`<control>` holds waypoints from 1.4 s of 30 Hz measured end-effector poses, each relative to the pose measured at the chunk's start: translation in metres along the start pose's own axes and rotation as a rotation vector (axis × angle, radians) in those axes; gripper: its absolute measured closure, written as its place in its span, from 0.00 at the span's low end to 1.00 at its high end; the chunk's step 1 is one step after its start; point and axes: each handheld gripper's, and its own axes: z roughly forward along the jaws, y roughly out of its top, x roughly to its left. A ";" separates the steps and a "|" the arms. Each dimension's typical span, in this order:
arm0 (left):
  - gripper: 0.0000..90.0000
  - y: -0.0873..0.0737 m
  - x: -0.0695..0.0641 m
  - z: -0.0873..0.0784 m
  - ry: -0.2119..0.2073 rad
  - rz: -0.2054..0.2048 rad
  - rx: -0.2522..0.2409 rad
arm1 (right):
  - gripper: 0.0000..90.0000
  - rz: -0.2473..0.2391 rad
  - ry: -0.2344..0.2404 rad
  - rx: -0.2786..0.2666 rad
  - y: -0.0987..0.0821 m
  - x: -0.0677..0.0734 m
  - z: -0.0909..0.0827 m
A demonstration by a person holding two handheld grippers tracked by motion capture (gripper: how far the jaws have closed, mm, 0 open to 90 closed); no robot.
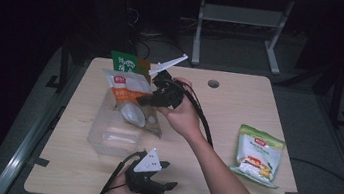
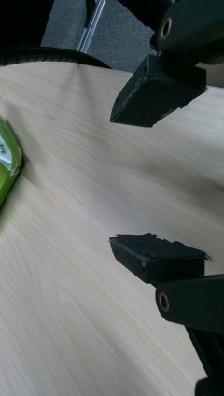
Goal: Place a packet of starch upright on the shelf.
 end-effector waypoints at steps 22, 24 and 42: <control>0.38 0.000 -0.002 -0.001 -0.007 0.001 -0.003 | 1.00 0.037 0.047 0.021 0.005 -0.019 0.063; 0.38 0.000 -0.001 -0.001 -0.006 0.001 -0.002 | 1.00 0.036 0.052 0.019 0.005 -0.021 0.067; 0.38 -0.001 0.001 -0.003 0.001 0.005 -0.001 | 1.00 0.041 0.072 0.095 0.000 -0.023 0.095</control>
